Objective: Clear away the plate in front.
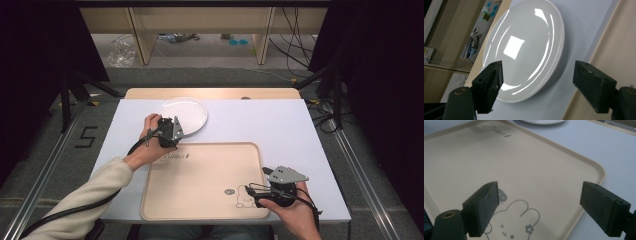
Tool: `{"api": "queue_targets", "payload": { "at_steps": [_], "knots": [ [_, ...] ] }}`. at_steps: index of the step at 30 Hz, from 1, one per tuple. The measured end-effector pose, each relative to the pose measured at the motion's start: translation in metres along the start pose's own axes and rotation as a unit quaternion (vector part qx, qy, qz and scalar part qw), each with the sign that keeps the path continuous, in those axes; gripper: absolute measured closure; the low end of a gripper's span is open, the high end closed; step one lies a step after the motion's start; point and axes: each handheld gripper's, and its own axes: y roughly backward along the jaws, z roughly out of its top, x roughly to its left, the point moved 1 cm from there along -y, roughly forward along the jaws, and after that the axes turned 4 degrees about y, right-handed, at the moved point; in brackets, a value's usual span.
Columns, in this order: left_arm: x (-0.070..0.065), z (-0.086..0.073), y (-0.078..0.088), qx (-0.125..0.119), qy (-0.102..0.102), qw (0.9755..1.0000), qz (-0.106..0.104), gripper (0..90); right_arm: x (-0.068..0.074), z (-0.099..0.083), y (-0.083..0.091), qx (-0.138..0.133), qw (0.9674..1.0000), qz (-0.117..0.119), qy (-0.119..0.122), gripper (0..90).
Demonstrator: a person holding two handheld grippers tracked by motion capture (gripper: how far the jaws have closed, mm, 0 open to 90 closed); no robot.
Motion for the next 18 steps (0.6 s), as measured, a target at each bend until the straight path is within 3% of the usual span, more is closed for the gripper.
{"api": "queue_targets", "payload": {
  "at_steps": [9,10,18],
  "knots": [
    [0.003,0.005,-0.018,0.015,0.000,0.9999,-0.002,24.8,0.000,0.000,0.000,0.002,1.0000,0.002,-0.003,16.6],
    [0.004,0.006,-0.019,0.021,-0.007,0.9997,-0.004,24.8,0.000,0.000,0.000,0.002,1.0000,0.002,-0.003,16.6],
    [0.000,0.008,-0.028,0.024,-0.007,0.9997,-0.008,25.8,0.000,0.000,0.000,0.002,1.0000,0.003,-0.003,16.7]
  ]
}}
